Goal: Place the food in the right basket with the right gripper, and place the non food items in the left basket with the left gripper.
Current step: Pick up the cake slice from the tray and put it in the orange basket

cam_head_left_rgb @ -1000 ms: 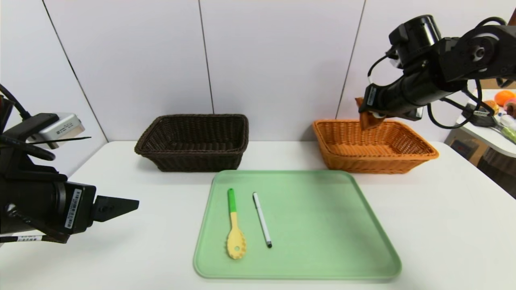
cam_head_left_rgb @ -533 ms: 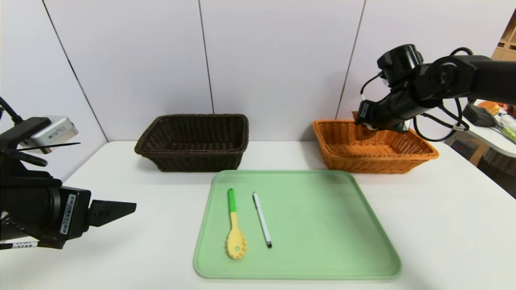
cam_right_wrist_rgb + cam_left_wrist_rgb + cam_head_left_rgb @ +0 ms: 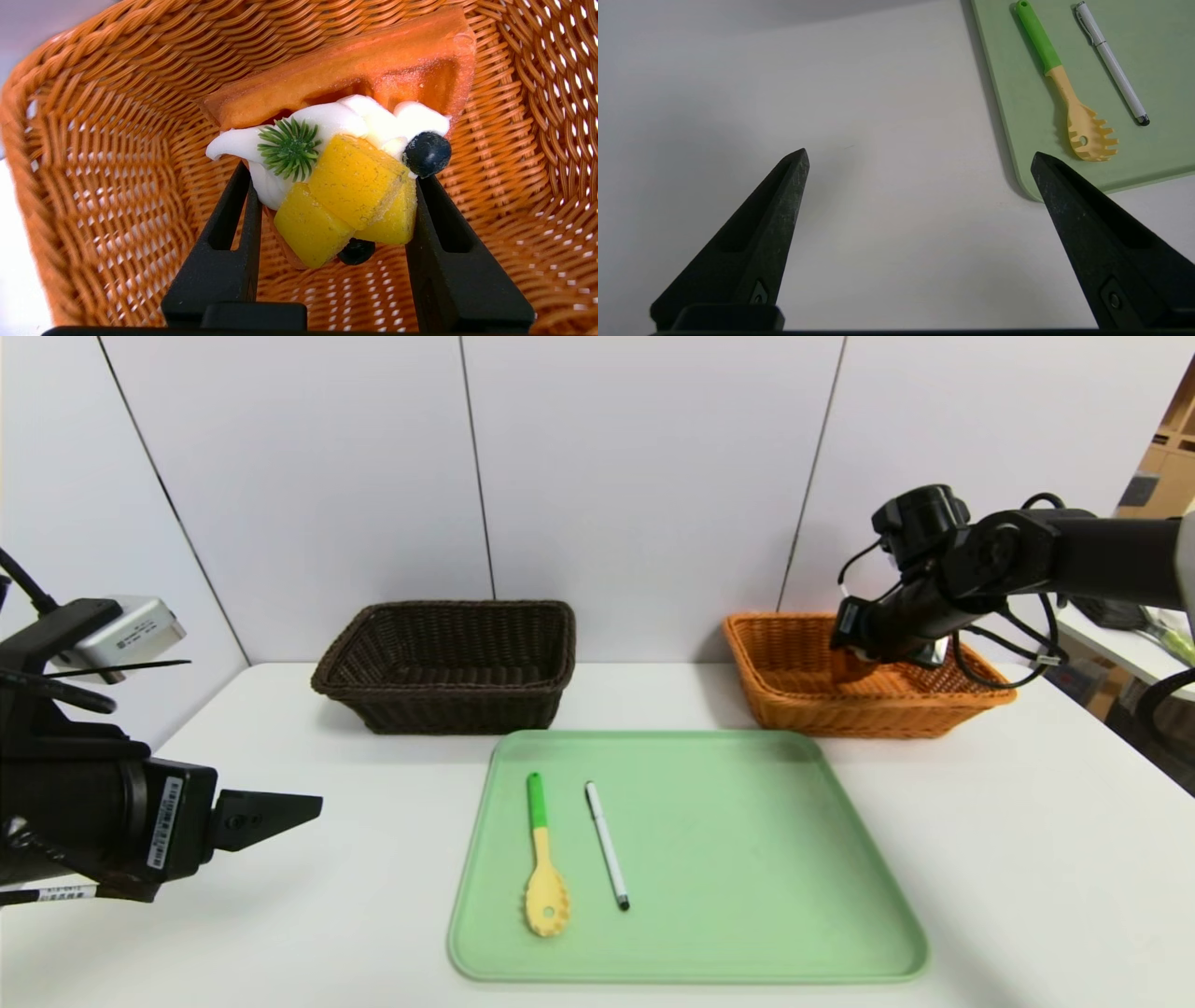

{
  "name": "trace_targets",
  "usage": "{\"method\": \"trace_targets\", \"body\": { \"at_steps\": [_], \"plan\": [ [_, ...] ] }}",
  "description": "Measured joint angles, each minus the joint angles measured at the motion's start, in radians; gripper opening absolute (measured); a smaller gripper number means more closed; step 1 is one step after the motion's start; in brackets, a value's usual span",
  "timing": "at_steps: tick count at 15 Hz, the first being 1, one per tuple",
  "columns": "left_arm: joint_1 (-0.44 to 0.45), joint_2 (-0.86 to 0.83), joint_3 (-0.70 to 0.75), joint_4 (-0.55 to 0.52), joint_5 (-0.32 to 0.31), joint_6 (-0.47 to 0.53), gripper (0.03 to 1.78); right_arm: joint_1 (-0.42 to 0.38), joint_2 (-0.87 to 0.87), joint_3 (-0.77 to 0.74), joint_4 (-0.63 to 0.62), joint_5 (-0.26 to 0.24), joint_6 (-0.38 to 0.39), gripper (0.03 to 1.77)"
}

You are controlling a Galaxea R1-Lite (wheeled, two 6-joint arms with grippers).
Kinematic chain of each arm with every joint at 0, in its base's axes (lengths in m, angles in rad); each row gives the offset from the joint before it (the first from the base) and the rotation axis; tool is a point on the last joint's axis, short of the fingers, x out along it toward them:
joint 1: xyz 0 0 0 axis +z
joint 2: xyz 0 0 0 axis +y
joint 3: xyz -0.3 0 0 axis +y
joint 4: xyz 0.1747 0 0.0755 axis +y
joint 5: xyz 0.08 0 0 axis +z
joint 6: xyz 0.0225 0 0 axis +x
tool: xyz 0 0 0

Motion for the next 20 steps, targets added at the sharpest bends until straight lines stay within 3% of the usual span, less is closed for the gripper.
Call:
{"method": "trace_targets", "body": {
  "at_steps": [14, 20],
  "plan": [
    [-0.001, 0.028, -0.013, -0.002, 0.006, 0.002, 1.69, -0.016, 0.057, 0.000, -0.010, 0.000, -0.003, 0.85],
    [-0.001, 0.029, -0.013, -0.002, 0.006, 0.002, 1.69, -0.016, 0.057, 0.000, -0.011, -0.004, -0.005, 1.28]
  ]
}}
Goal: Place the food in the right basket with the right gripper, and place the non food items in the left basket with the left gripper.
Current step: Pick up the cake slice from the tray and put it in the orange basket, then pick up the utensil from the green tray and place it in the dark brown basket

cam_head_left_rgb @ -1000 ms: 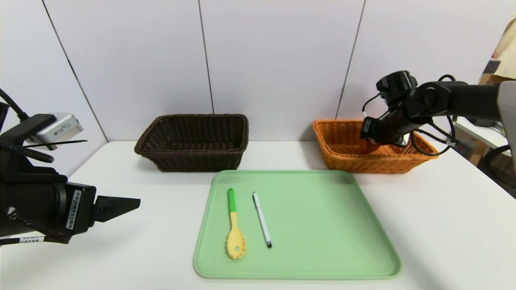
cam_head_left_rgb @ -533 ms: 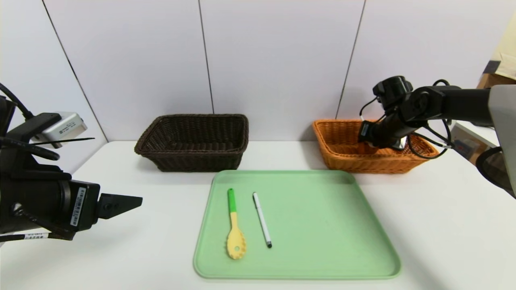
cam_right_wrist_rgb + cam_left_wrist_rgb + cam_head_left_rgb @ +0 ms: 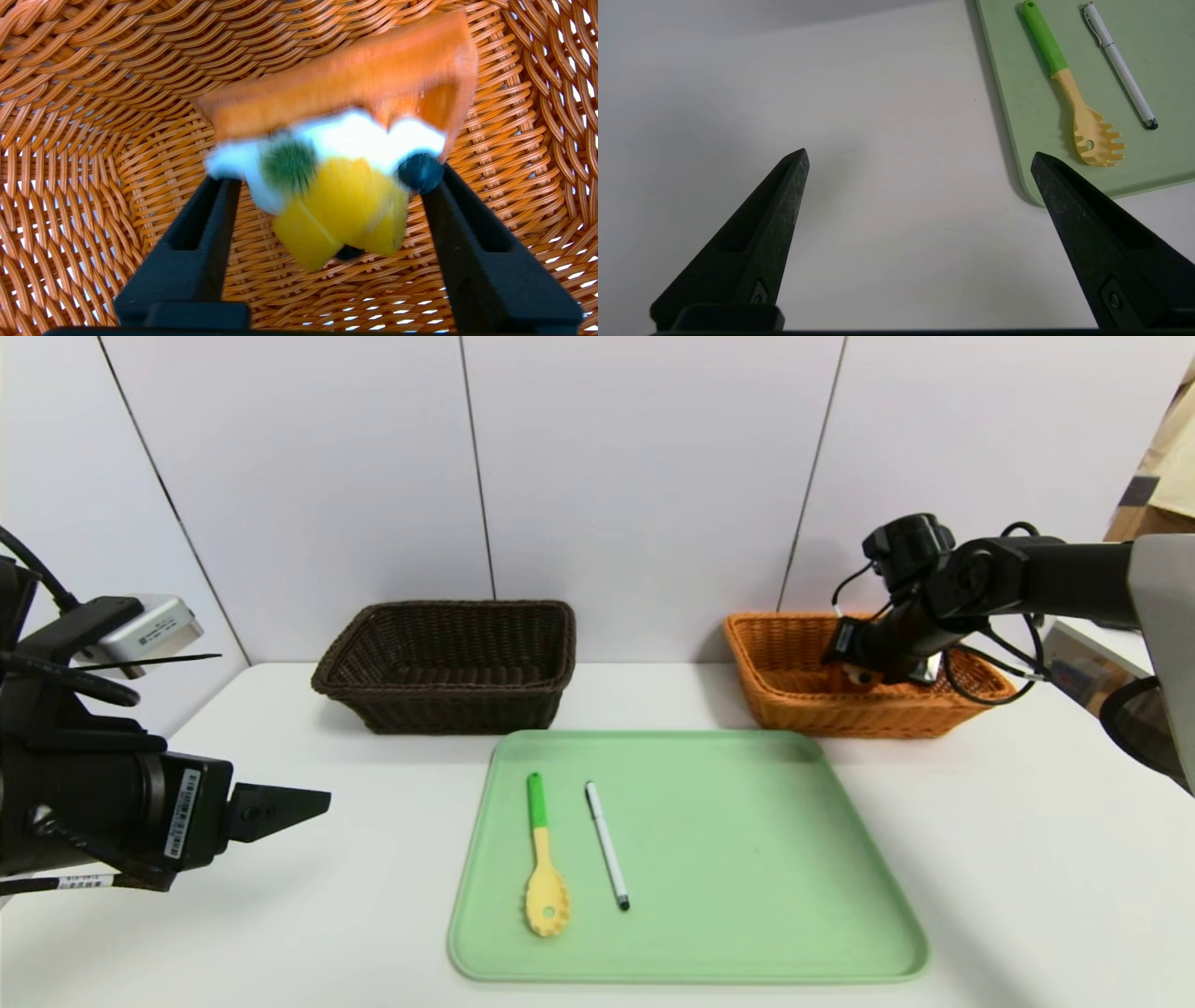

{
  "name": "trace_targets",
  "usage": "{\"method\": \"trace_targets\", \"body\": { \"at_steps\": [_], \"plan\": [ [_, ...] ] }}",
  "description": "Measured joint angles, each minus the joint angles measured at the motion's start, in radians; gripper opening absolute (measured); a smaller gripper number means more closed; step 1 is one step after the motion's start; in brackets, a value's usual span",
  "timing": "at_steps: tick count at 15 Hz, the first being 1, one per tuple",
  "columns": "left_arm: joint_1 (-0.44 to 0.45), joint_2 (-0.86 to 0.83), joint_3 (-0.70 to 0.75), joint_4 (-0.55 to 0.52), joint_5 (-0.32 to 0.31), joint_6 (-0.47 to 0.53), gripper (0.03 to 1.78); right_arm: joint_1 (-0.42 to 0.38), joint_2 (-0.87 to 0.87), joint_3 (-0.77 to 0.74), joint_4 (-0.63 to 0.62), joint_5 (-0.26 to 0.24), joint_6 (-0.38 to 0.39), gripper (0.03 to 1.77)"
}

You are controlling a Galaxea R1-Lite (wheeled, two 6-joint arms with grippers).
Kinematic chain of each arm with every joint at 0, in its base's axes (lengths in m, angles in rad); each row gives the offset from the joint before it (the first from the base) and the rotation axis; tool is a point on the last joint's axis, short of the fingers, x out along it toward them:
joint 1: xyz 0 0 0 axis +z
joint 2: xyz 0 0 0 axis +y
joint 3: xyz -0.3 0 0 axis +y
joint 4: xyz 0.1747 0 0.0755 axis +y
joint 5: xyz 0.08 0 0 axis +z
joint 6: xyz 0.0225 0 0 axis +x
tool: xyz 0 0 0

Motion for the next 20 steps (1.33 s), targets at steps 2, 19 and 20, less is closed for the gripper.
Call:
{"method": "trace_targets", "body": {
  "at_steps": [2, 19, 20],
  "plan": [
    [0.000, 0.000, 0.000, 0.000, 0.000, -0.001, 1.69, 0.000, -0.002, 0.000, 0.001, 0.000, -0.001, 1.38],
    [0.000, 0.003, -0.061, 0.000, 0.044, 0.060, 1.69, 0.084, -0.321, 0.014, 0.070, 0.001, -0.238, 1.67],
    [0.000, 0.002, -0.063, 0.000, 0.045, 0.067, 1.69, 0.090, -0.362, 0.022, 0.097, 0.003, -0.308, 1.68]
  ]
}}
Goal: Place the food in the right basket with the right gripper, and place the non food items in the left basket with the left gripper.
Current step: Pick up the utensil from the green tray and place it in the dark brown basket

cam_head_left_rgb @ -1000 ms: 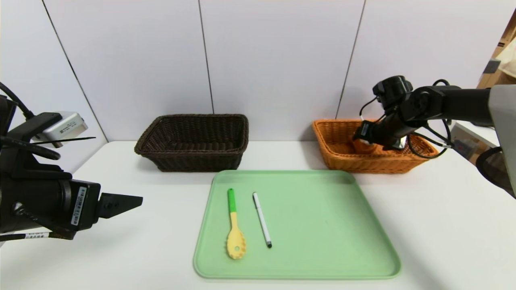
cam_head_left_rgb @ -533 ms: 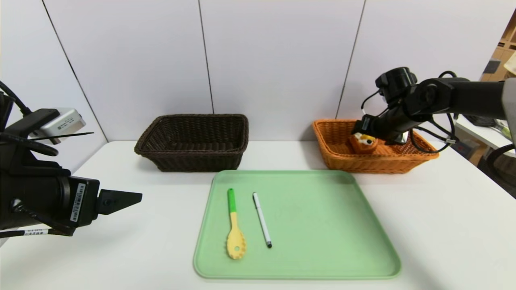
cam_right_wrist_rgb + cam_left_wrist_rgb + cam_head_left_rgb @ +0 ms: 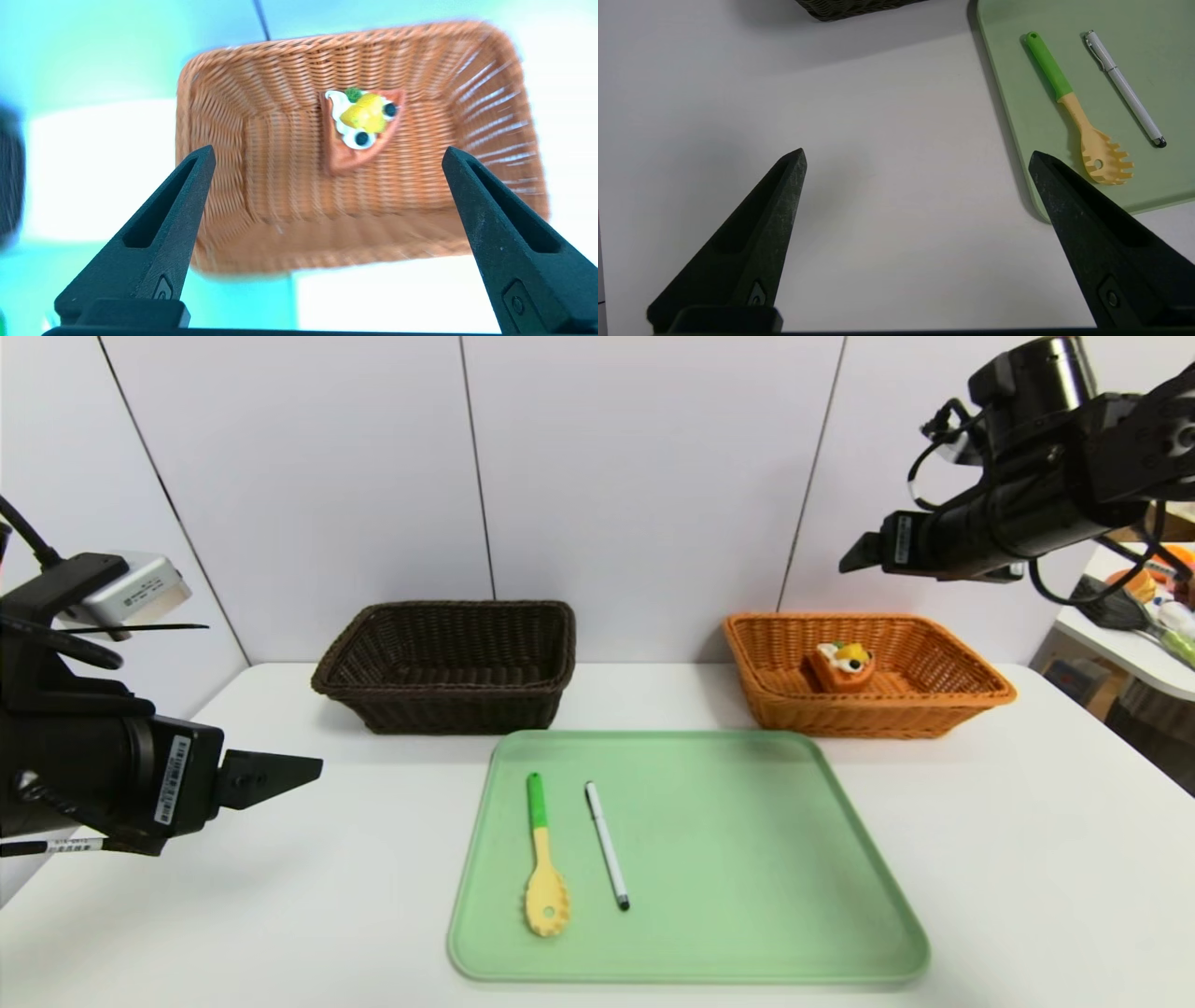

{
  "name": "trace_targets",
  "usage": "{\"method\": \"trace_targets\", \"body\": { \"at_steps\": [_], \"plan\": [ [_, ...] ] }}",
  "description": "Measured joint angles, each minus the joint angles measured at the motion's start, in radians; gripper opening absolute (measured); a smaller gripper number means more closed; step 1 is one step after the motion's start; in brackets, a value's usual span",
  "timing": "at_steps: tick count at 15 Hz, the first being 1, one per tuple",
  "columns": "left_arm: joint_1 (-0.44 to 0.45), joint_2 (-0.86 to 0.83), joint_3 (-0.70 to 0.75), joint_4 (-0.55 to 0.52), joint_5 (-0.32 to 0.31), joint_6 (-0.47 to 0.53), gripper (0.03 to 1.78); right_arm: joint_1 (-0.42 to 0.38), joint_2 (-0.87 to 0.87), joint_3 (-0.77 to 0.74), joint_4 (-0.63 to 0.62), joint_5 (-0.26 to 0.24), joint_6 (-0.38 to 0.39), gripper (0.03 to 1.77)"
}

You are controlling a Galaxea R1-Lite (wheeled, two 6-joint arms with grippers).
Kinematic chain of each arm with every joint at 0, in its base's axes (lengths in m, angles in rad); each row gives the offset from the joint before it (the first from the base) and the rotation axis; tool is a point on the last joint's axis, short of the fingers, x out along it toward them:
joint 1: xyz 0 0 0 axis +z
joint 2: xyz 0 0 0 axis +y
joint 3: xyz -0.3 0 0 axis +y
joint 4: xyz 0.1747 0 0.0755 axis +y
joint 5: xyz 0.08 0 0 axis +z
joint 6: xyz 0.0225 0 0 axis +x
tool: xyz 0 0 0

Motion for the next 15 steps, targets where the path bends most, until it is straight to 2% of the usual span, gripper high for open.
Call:
{"method": "trace_targets", "body": {
  "at_steps": [2, 7, 10, 13, 15],
  "plan": [
    [-0.004, -0.006, -0.002, 0.000, 0.000, 0.003, 1.69, 0.008, -0.064, 0.014, 0.046, 0.001, -0.091, 1.68],
    [-0.020, -0.032, -0.002, 0.000, -0.003, 0.001, 1.69, 0.045, -0.202, 0.102, 0.055, -0.001, -0.208, 1.69],
    [-0.047, -0.030, -0.031, 0.003, 0.008, -0.005, 1.69, 0.072, -0.270, 0.149, 0.056, -0.018, -0.206, 1.69],
    [-0.114, 0.021, -0.132, 0.033, 0.079, -0.027, 1.69, 0.081, -0.340, 0.239, 0.058, -0.084, -0.194, 1.69],
    [-0.179, 0.081, -0.241, 0.107, 0.126, -0.067, 1.69, 0.085, -0.400, 0.314, 0.063, -0.111, -0.189, 1.69]
  ]
}}
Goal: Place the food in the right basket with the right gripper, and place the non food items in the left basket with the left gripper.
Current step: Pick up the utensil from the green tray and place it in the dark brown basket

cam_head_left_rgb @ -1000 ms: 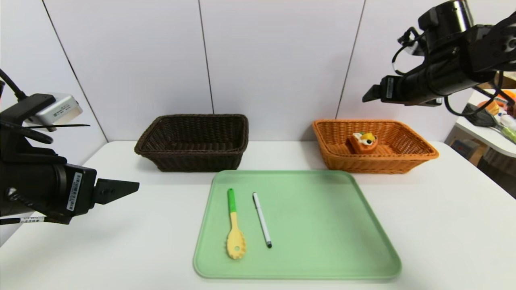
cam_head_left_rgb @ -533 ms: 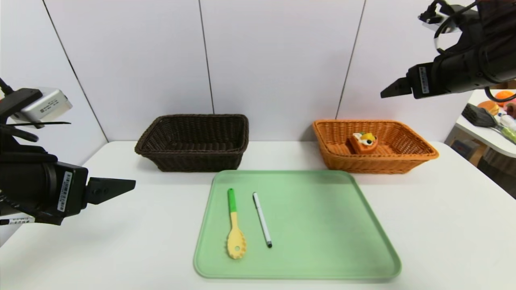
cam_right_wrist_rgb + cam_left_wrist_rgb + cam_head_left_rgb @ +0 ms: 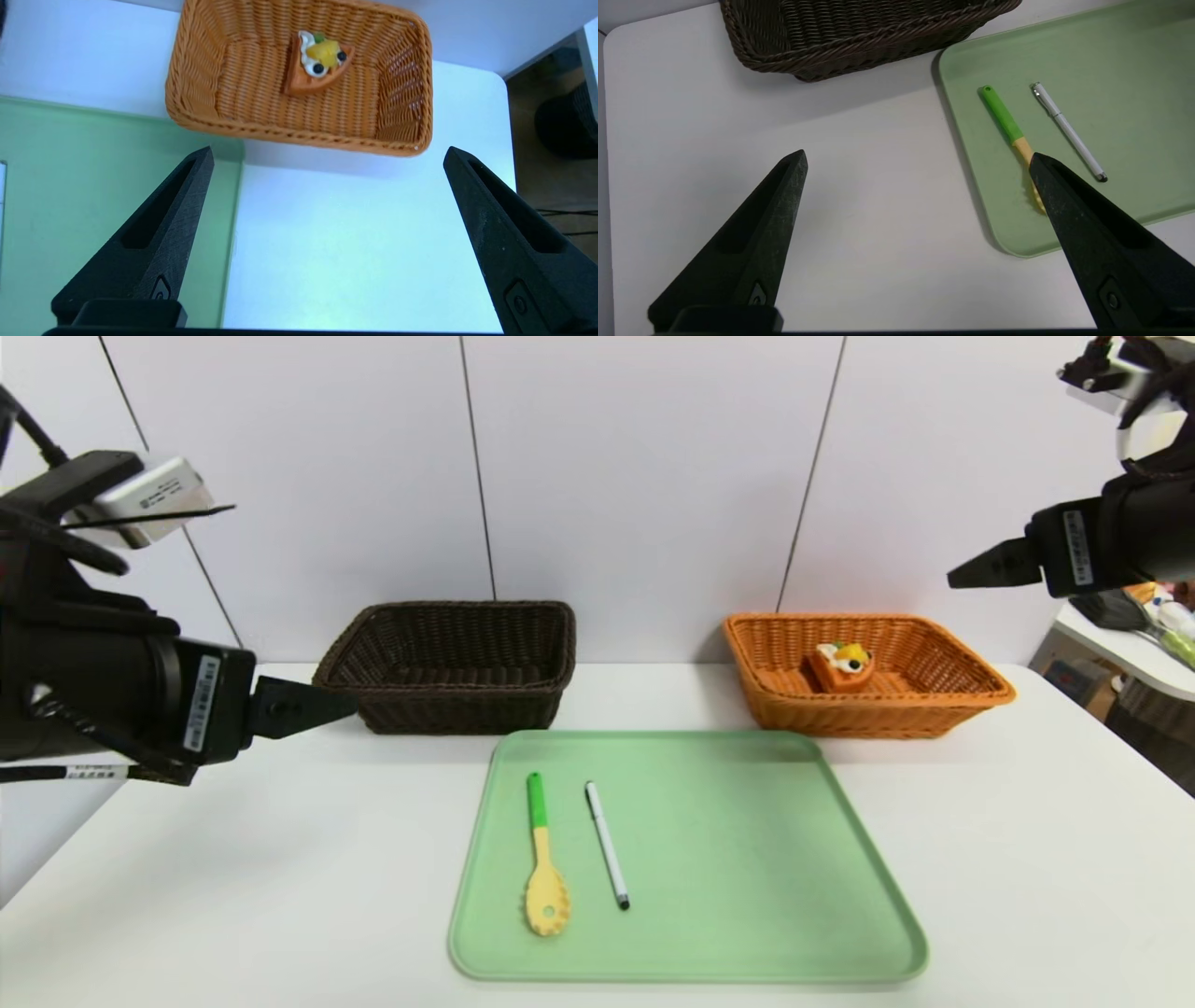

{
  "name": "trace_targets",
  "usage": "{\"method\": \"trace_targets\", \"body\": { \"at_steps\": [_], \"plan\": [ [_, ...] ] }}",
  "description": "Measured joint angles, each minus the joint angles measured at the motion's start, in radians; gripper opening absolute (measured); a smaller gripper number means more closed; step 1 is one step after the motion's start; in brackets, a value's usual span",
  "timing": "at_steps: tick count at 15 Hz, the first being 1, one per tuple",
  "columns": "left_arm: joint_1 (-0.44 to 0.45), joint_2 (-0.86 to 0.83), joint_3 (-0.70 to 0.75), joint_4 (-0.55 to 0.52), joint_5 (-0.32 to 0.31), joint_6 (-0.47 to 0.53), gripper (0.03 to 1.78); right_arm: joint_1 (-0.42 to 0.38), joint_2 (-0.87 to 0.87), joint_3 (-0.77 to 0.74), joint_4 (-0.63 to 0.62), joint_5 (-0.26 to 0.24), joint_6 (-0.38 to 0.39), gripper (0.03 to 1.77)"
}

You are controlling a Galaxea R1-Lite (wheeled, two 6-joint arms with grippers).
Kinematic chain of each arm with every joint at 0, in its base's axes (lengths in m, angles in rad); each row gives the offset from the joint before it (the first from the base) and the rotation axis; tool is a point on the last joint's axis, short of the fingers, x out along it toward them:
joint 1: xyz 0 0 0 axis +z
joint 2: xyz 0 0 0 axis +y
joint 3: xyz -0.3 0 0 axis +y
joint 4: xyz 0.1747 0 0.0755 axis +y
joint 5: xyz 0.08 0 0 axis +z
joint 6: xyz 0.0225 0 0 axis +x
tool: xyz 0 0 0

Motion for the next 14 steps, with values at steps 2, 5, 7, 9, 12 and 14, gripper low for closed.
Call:
{"method": "trace_targets", "body": {
  "at_steps": [2, 5, 7, 9, 12, 14],
  "plan": [
    [-0.081, 0.081, -0.131, 0.111, 0.034, -0.070, 1.69, 0.002, -0.061, 0.049, 0.056, -0.018, 0.000, 1.69],
    [-0.162, 0.187, -0.263, 0.255, 0.053, -0.131, 1.69, 0.011, -0.143, 0.072, 0.205, -0.020, -0.003, 1.69],
    [-0.175, 0.226, -0.281, 0.279, 0.054, -0.133, 1.69, 0.014, -0.167, 0.077, 0.270, -0.002, -0.006, 1.69],
    [-0.187, 0.263, -0.300, 0.322, 0.059, -0.144, 1.69, 0.014, -0.169, 0.083, 0.332, 0.030, -0.001, 1.69],
    [-0.210, 0.322, -0.339, 0.383, 0.096, -0.244, 1.69, 0.027, -0.163, 0.107, 0.340, 0.048, 0.031, 1.69],
    [-0.237, 0.369, -0.378, 0.404, 0.099, -0.346, 1.69, 0.036, -0.162, 0.112, 0.341, 0.045, 0.071, 1.69]
  ]
}}
